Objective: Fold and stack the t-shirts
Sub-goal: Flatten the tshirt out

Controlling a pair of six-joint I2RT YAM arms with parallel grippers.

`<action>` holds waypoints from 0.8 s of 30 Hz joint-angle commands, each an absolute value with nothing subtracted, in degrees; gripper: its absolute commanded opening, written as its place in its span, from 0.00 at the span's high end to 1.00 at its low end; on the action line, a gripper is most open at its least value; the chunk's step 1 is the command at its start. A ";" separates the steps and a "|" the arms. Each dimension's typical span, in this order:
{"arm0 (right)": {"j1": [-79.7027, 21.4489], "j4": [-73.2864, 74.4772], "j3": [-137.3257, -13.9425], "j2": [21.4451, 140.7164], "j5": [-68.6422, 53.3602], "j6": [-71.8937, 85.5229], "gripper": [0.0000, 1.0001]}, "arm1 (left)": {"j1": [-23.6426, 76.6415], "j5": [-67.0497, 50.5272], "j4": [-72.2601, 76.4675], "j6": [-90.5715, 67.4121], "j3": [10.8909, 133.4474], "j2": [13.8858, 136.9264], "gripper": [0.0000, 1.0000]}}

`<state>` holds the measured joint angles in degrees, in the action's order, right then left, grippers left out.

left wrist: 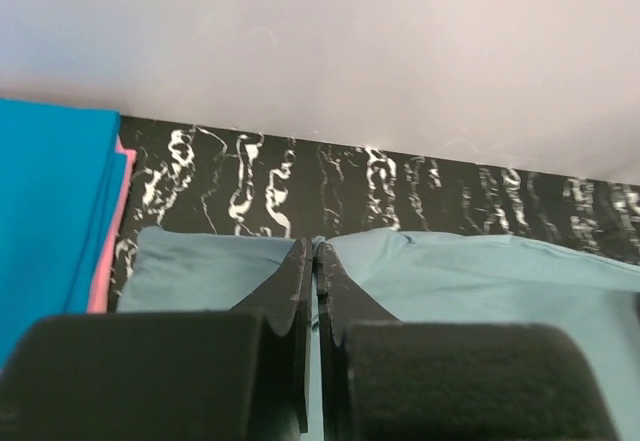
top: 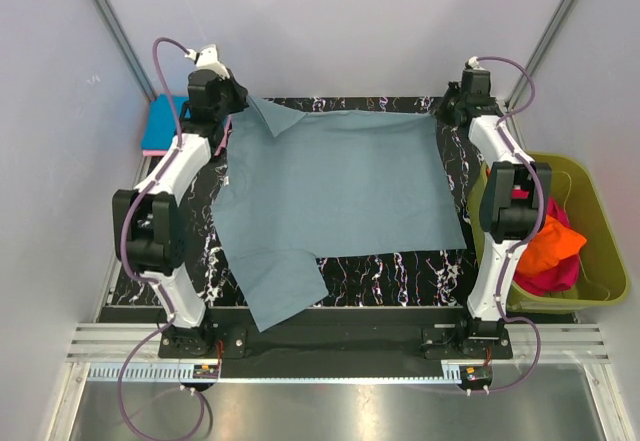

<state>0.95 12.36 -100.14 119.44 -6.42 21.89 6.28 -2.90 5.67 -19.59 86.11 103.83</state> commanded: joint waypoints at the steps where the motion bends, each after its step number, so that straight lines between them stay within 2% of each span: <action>1: 2.90 13.01 -103.45 120.50 -8.26 23.99 1.00 | 6.59 -4.66 7.56 -23.20 84.82 94.76 1.00; 8: 5.27 14.06 -104.06 118.39 -8.88 26.54 1.00 | 6.68 -0.61 5.27 -21.89 87.71 87.46 1.00; 16: 5.36 14.76 -100.73 110.40 -4.66 23.82 1.00 | 8.43 2.63 5.19 -15.30 90.09 80.17 1.00; 20: 5.27 14.68 -96.87 104.96 -3.08 23.47 1.00 | 9.22 8.95 5.80 -13.71 85.89 69.57 1.00; 24: 5.36 12.93 -90.98 94.17 -0.35 23.20 1.00 | 9.75 14.41 6.50 -13.01 81.65 59.35 1.00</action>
<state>5.19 15.70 -94.06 103.88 -4.89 24.77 9.85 6.50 0.05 -15.46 82.28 68.20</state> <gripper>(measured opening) 0.015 0.023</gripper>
